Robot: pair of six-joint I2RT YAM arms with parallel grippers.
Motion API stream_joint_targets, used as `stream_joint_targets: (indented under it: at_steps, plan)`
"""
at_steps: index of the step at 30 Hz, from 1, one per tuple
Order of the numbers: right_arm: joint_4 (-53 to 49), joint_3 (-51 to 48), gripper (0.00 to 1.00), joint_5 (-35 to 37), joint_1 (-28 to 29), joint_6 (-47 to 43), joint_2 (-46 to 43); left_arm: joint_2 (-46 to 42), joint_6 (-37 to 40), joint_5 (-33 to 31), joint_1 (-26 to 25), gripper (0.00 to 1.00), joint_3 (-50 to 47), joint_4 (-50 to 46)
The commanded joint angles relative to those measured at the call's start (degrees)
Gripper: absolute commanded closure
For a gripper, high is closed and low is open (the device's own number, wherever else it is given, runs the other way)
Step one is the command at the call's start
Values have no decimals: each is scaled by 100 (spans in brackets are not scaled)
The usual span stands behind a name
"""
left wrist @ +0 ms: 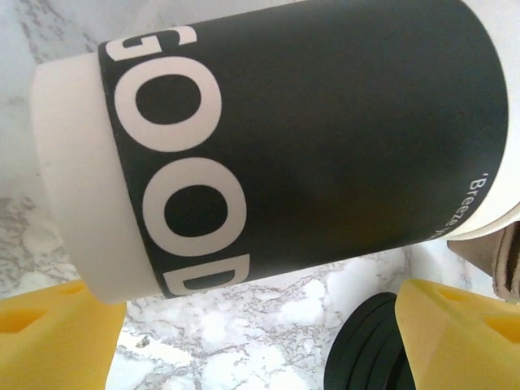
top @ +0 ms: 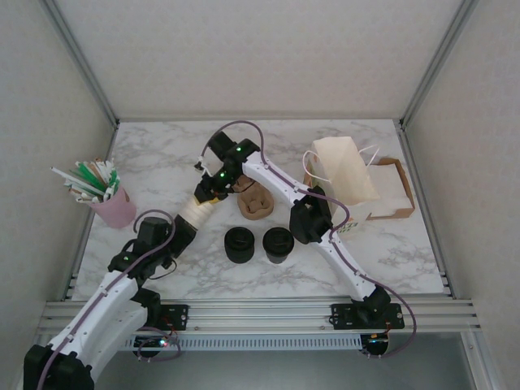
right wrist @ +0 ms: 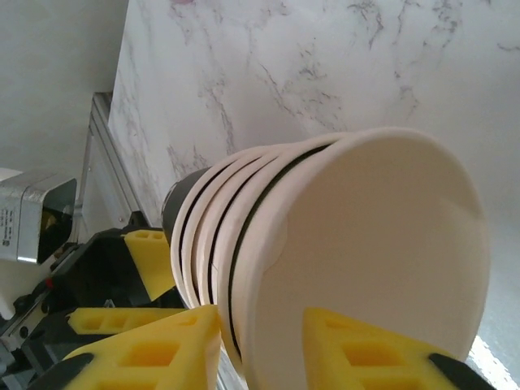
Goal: Pack the takeout coffee
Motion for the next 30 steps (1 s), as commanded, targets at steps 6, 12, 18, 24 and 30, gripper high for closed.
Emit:
stream_joint_targets:
  at_steps: [6, 12, 18, 24, 30]
  plan:
    - [-195, 127, 89, -122, 109, -92, -561, -208, 295, 550, 261, 12, 24, 672]
    - [-498, 110, 99, 1331, 227, -482, -1232, -328, 546, 122, 298, 4, 473, 127]
    - [-988, 304, 100, 3210, 657, -947, -1512, -317, 561, 190, 293, 5, 494, 159]
    - [-1151, 381, 99, 4596, 1136, -1424, -1565, -187, 569, 506, 300, 19, 235, 451]
    - [-1086, 551, 95, 4917, 1423, -1748, -1344, -161, 583, 650, 306, 27, 136, 563]
